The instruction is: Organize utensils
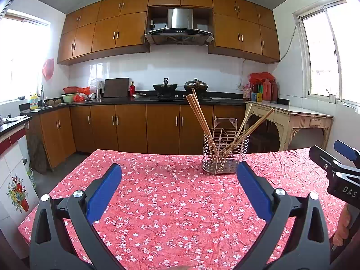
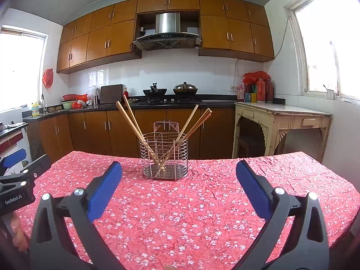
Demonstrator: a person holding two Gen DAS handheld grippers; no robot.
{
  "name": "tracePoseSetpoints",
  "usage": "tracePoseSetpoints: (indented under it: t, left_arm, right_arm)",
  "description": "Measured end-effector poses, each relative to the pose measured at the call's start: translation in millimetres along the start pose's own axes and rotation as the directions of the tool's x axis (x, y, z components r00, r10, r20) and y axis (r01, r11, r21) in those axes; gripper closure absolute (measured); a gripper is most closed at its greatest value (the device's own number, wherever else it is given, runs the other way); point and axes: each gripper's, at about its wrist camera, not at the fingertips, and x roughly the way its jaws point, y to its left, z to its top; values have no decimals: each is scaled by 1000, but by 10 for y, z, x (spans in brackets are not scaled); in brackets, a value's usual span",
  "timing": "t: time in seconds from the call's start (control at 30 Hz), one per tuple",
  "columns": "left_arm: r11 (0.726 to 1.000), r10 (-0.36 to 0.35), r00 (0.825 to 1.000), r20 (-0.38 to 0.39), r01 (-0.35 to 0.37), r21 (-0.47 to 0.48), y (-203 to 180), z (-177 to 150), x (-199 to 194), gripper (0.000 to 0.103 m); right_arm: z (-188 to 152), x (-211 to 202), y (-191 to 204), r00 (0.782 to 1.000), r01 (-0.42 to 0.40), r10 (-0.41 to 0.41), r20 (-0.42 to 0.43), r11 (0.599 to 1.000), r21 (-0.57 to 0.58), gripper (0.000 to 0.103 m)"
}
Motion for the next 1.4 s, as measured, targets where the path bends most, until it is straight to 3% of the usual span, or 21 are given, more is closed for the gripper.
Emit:
tracePoseSetpoints:
  t: [1.4]
  left_arm:
    - [1000,-8,1000,-11,8,-2,-59,1,16,2]
  right_arm:
    - [-15,24,33,1000,-5,5,-6,1000,5,4]
